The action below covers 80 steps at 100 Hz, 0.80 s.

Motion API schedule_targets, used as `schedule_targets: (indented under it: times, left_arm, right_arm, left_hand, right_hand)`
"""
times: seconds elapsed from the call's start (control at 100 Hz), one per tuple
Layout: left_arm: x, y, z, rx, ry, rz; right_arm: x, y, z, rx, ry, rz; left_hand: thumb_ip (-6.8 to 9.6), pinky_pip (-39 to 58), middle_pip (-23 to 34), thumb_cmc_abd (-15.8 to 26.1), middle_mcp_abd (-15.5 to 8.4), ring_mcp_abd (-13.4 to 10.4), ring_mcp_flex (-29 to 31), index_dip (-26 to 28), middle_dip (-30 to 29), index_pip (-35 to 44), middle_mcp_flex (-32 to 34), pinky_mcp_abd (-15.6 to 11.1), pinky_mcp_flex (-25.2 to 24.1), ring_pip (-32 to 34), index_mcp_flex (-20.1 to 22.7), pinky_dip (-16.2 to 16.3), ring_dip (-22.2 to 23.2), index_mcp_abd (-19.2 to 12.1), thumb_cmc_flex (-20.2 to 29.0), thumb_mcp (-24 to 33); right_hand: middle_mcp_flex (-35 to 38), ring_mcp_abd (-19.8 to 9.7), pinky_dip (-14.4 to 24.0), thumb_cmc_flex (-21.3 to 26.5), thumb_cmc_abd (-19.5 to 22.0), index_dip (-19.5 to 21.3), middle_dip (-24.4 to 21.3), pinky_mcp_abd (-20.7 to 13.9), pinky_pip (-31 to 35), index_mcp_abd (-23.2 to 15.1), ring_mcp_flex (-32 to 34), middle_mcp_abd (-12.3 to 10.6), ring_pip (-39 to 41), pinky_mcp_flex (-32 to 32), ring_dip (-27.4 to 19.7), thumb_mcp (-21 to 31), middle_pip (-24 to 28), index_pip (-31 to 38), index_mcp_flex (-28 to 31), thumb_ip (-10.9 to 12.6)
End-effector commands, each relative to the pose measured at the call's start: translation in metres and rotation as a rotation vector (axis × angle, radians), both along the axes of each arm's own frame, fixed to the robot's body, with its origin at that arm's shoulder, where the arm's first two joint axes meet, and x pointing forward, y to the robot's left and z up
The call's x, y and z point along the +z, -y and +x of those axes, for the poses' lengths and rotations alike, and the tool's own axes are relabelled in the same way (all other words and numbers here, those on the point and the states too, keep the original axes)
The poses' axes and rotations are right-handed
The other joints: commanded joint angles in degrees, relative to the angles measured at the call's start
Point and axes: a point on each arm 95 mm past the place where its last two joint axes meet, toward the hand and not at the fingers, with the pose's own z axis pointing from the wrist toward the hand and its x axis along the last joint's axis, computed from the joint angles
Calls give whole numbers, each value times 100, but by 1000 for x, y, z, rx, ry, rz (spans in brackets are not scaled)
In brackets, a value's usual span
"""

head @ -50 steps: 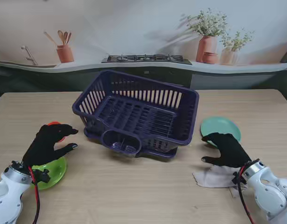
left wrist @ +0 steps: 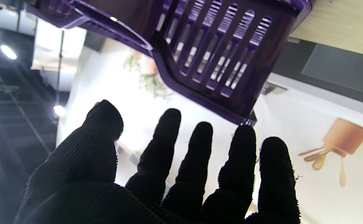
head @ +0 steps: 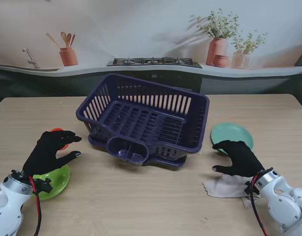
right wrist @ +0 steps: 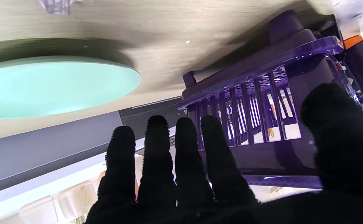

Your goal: Clear dishes and wipe the table

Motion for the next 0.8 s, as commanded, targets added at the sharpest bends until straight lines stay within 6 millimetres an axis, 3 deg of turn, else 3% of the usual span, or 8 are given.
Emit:
schedule_targets:
  times: [0.0,0.37,0.79]
  left_arm:
    - [0,2,-1,-5,-4,0]
    - [0,2,-3,-2,-10,4]
    - [-1,1,-4,1,-9,7]
  right_arm:
    - [-3,-1,-2,4,-14,-9]
    - [9,10,15,7,19,-68]
    - [18,35,44,-3,8,-249]
  left_hand:
    - [102,96,51,-21,-119,-21,110,27,38,68,64,-84,-3,28,-172,108,48,-62,-78,128]
    - [102,89,47,-17,-123,-24,108,25,36,667,68,-88,-7,28,-454,106,50,-67,-78,123]
    - [102,75,44,-12,-125,-27,115,-51,34,845,78,-87,-17,23,-507,98,49,-71,-76,107]
  right_hand:
    - [-124,-40,-31,34,-132,-48,28,-196,57,90,-173,0,12,-87,19,37,27,21,-110,206]
    - [-174,-84,-239,30,-149,-319,-184,-427,-520,147,-368,-17,-615,-302,-252,61,-455,-420,56,204]
    - [-603,-398,-203,-77,-98,-640,-620,-921,-2328,167,-1138,-152,-2033,-776,-793,-57,-1733,-1918,246,222]
